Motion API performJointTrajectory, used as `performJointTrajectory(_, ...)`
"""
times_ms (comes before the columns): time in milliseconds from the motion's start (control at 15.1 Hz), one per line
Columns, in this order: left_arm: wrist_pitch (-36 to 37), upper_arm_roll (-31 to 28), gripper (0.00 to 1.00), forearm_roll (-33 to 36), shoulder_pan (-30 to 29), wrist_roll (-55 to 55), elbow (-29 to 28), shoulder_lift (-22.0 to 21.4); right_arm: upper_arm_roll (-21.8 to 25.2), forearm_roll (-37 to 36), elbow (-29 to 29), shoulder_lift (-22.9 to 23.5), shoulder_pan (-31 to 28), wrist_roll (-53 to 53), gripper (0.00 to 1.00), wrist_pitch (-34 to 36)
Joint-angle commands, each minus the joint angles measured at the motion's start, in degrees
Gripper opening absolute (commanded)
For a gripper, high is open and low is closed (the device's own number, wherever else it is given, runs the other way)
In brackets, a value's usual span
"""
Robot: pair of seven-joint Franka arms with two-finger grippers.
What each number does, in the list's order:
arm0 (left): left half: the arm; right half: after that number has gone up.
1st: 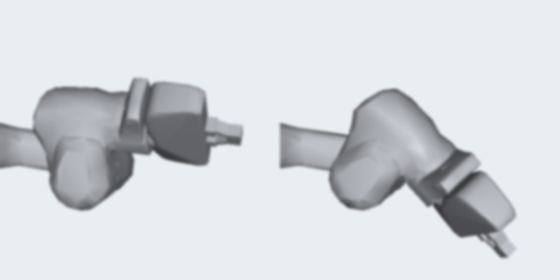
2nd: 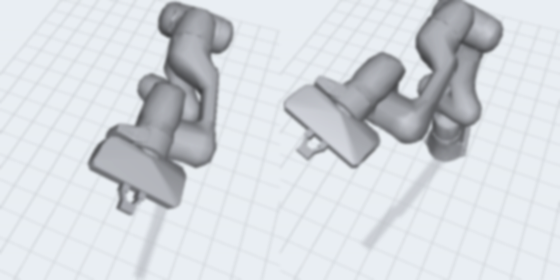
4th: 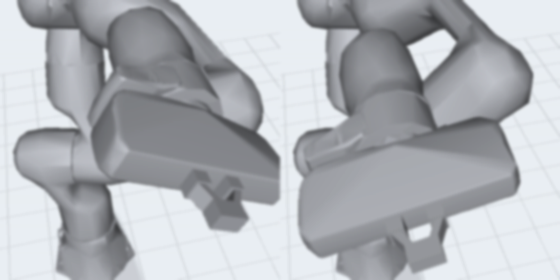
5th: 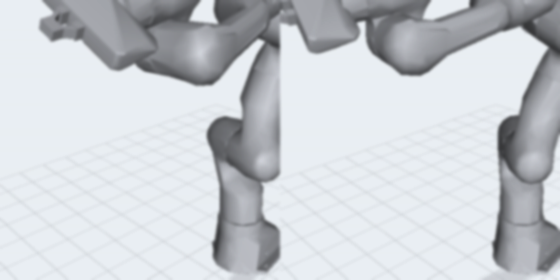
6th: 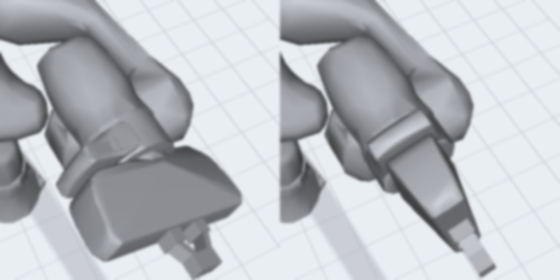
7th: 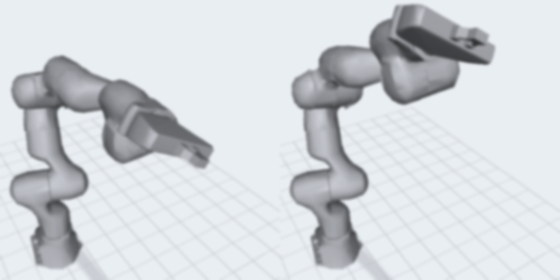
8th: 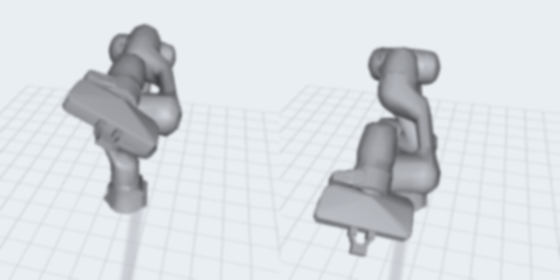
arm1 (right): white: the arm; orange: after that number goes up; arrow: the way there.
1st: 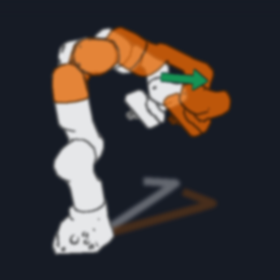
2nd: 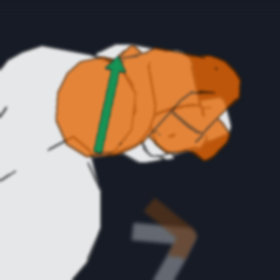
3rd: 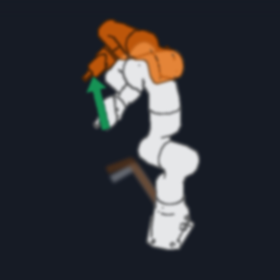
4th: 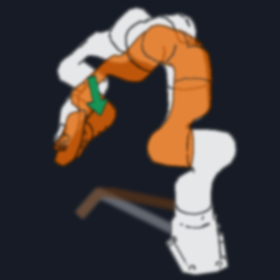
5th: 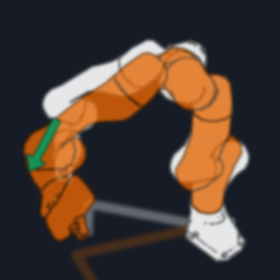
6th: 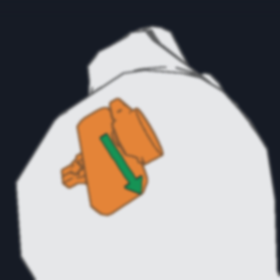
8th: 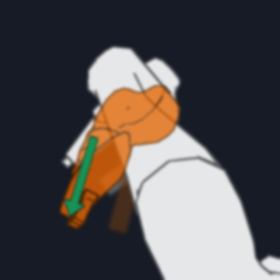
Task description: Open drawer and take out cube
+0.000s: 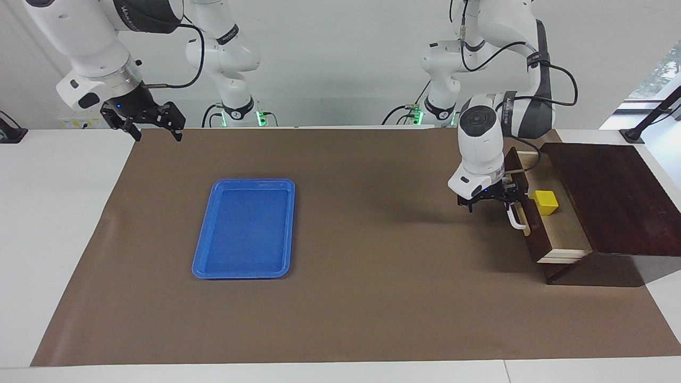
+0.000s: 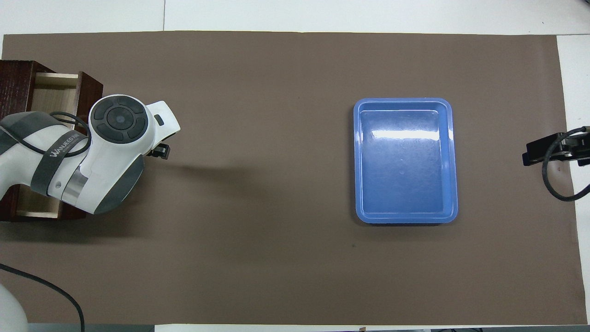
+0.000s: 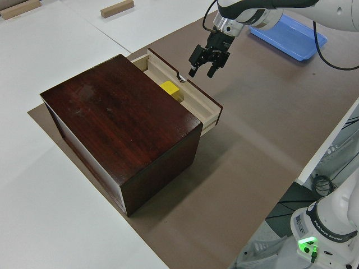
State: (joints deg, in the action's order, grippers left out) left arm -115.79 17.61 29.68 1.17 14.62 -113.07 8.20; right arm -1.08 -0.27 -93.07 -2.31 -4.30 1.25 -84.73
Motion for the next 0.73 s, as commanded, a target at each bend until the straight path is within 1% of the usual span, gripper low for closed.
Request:
performJointTrajectory(0, 1.6, -0.2, 1.0, -0.6, 0.3, 0.2, 0.7, -0.8, -0.3, -0.6, -1.0, -1.0, -0.4, 1.3, 1.0, 0.4)
performJointTrajectory(132, 4.9, -0.3, 1.0, -3.6, 0.0, 0.1, 4.5, -0.5, -0.2, -0.6, -1.0, -1.0, -0.4, 1.3, 1.0, 0.4)
performJointTrajectory(198, 7.4, -0.5, 1.0, -7.1, -0.4, 0.1, 8.2, -0.2, -0.3, -0.6, -1.0, -1.0, -0.4, 1.3, 1.0, 0.4)
performJointTrajectory(330, 10.8, -1.6, 1.0, -14.1, -1.6, 0.3, 13.7, -0.4, -0.3, -0.6, -1.0, -1.0, -0.4, 1.3, 1.0, 0.4)
performJointTrajectory(462, 14.1, -5.5, 1.0, -19.2, -2.1, 2.3, 18.0, -1.3, -0.3, -0.6, -1.0, -1.0, -0.4, 1.3, 1.0, 0.4)
performJointTrajectory(529, 14.9, -7.9, 1.0, -22.2, -2.1, 5.5, 19.5, -1.9, -0.2, -0.6, -1.0, -1.0, -0.4, 1.3, 1.0, 0.4)
performJointTrajectory(661, 14.2, -12.1, 1.0, -25.4, -2.1, 14.2, 20.1, -2.7, -0.3, -0.6, -1.0, -1.0, -0.4, 1.3, 1.0, 0.4)
